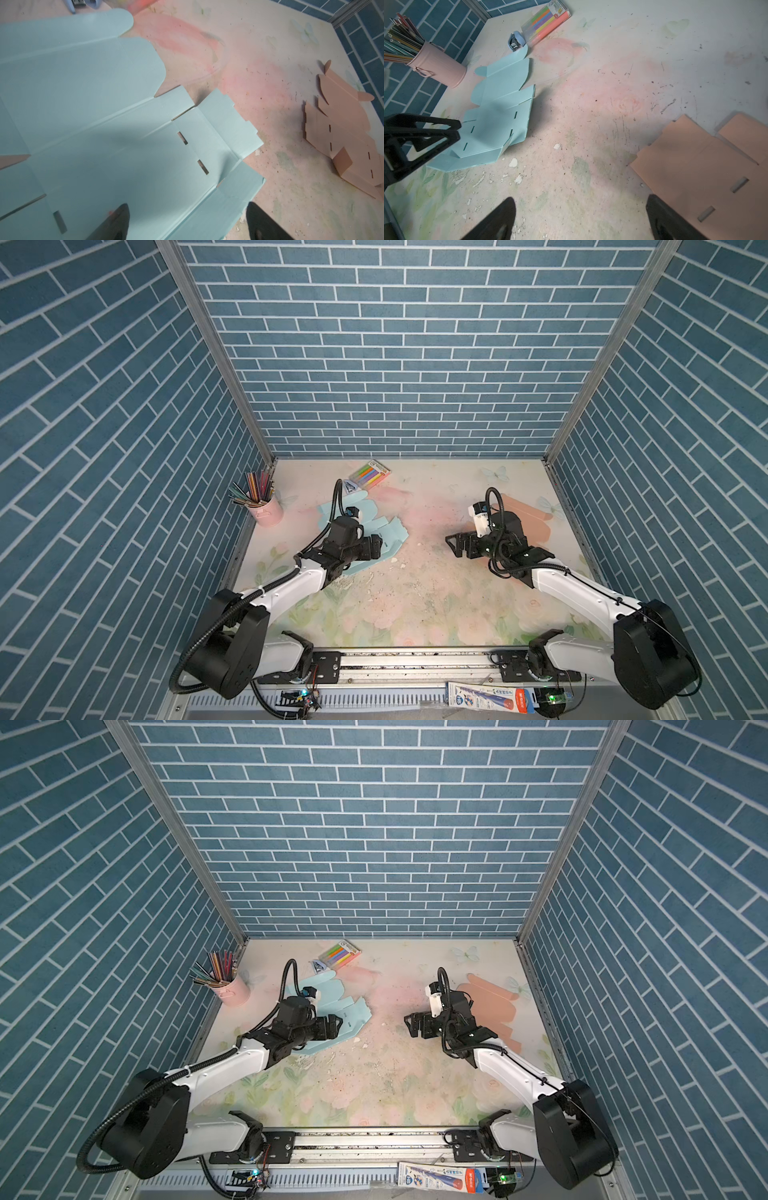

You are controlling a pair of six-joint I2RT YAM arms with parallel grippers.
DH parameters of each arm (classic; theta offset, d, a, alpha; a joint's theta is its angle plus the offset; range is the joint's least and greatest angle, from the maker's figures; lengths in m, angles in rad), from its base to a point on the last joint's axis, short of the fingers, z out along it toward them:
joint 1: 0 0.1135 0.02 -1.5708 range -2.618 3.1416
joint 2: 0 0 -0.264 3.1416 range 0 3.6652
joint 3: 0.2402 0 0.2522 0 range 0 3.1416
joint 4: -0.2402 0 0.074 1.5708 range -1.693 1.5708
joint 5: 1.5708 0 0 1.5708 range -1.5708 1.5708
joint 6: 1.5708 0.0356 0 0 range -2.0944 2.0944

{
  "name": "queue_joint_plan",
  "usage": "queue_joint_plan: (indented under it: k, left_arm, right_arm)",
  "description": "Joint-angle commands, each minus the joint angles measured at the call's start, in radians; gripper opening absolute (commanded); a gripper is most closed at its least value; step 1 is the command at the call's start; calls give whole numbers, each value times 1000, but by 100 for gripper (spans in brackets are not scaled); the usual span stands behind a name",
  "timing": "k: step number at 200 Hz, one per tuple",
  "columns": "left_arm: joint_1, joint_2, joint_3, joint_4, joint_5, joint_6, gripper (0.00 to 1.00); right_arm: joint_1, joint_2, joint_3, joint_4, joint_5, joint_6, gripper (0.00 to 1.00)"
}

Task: Fold the paper box
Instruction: 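Move the left gripper to the light-blue blank while the right gripper moves toward it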

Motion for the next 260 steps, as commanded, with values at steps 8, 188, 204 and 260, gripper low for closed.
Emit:
queue_joint_plan:
  k: [8,188,204,260]
  left_arm:
    - [-68,25,-32,30,1,7,88]
    - [-366,252,-24,273,5,-247,88]
    - [-375,252,2,270,24,-246,88]
    - [-334,53,75,44,2,-133,89]
  right_arm:
    - [4,2,9,3,-68,54,98]
    - [8,-88,-92,-12,-17,45,97]
    - [9,-91,-97,-12,-18,45,97]
    - [31,-93,-104,16,-44,57,97]
